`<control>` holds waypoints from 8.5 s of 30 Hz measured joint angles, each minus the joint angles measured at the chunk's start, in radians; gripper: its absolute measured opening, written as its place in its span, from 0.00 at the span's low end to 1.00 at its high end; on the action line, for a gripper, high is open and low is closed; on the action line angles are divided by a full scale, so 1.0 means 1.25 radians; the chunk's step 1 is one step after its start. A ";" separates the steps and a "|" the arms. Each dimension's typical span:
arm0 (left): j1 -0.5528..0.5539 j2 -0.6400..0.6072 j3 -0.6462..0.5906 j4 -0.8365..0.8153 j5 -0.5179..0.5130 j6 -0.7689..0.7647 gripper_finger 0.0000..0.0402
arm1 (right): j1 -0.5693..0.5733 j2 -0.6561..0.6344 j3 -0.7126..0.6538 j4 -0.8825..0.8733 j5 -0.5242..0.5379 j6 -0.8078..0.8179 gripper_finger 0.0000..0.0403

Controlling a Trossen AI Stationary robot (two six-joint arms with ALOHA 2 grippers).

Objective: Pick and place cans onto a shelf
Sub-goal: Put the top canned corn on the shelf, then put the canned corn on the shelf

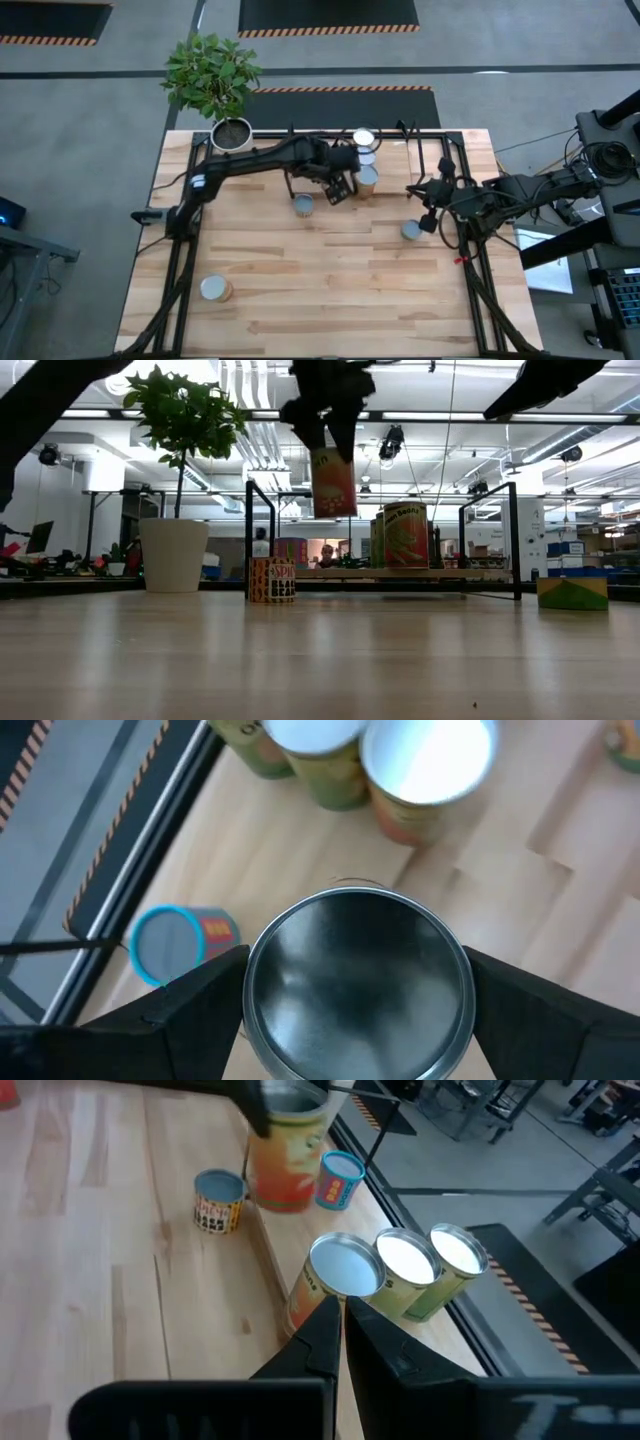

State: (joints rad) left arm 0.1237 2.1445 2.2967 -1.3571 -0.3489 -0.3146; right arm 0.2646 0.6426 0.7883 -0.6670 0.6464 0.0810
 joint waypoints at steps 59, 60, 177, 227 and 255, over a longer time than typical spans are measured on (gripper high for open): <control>0.152 0.103 -0.022 0.152 0.106 0.076 0.84 | 0.000 0.000 0.000 -0.006 0.001 -0.008 0.02; 0.152 0.102 -0.012 0.137 0.106 0.077 0.84 | 0.000 0.000 0.000 -0.006 0.001 -0.008 0.02; 0.173 0.031 -0.110 0.288 0.141 0.257 0.02 | -0.001 0.000 -0.005 -0.007 0.002 -0.009 0.02; -0.455 -0.668 -0.782 0.133 0.208 -0.566 0.09 | 0.000 0.082 0.003 0.194 0.001 -0.101 0.02; -0.724 -0.517 -0.791 -0.002 0.368 -1.140 0.57 | -0.001 0.090 0.006 0.294 0.000 -0.253 0.02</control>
State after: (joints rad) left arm -0.7808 1.4983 1.3081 -1.3602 0.1107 -1.7394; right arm 0.2638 0.7555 0.7963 -0.2993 0.6464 -0.2356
